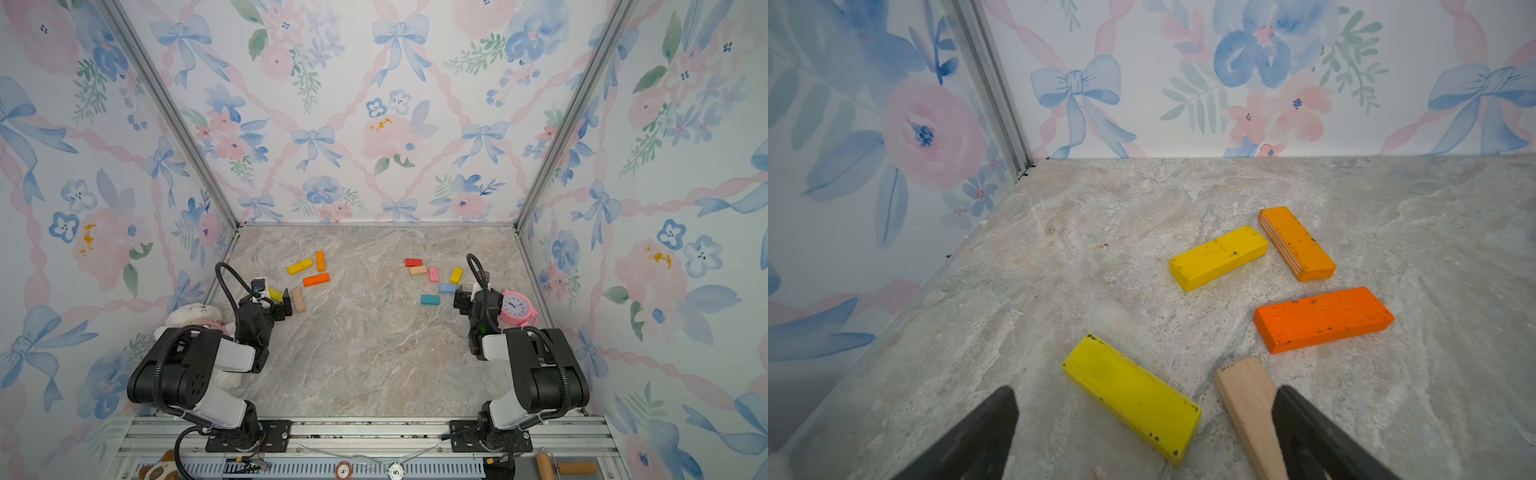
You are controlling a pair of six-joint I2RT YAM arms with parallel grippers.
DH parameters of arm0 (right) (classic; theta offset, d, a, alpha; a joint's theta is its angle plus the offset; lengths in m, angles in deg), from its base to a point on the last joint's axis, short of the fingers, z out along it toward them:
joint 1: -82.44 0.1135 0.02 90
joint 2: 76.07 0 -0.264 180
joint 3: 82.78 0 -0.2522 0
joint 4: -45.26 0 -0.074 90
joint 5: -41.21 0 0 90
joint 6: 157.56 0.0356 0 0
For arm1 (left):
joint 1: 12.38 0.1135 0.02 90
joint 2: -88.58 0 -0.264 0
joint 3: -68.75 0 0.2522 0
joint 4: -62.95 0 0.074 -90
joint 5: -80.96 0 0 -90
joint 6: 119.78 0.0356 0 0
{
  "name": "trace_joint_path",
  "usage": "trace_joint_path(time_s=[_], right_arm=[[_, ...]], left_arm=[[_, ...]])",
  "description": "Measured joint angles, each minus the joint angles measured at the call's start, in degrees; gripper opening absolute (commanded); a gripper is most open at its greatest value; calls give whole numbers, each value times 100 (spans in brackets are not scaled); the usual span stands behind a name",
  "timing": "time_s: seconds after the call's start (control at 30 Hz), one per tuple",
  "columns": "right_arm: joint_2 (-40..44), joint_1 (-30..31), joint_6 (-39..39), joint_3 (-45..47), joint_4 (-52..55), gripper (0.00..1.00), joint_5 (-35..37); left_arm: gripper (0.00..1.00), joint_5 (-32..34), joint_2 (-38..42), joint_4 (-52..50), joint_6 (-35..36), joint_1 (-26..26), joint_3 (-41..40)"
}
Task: Assemble the letter t with building blocks
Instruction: Pick up the building block from the center of the board.
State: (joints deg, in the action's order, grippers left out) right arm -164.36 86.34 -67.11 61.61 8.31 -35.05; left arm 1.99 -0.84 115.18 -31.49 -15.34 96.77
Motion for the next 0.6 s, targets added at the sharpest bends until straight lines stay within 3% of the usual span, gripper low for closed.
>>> trace_joint_path(time_s=[0.6], right_arm=[[0, -7, 0, 0, 0, 96, -87]], left_arm=[[98, 2, 0, 0, -2, 0, 0]])
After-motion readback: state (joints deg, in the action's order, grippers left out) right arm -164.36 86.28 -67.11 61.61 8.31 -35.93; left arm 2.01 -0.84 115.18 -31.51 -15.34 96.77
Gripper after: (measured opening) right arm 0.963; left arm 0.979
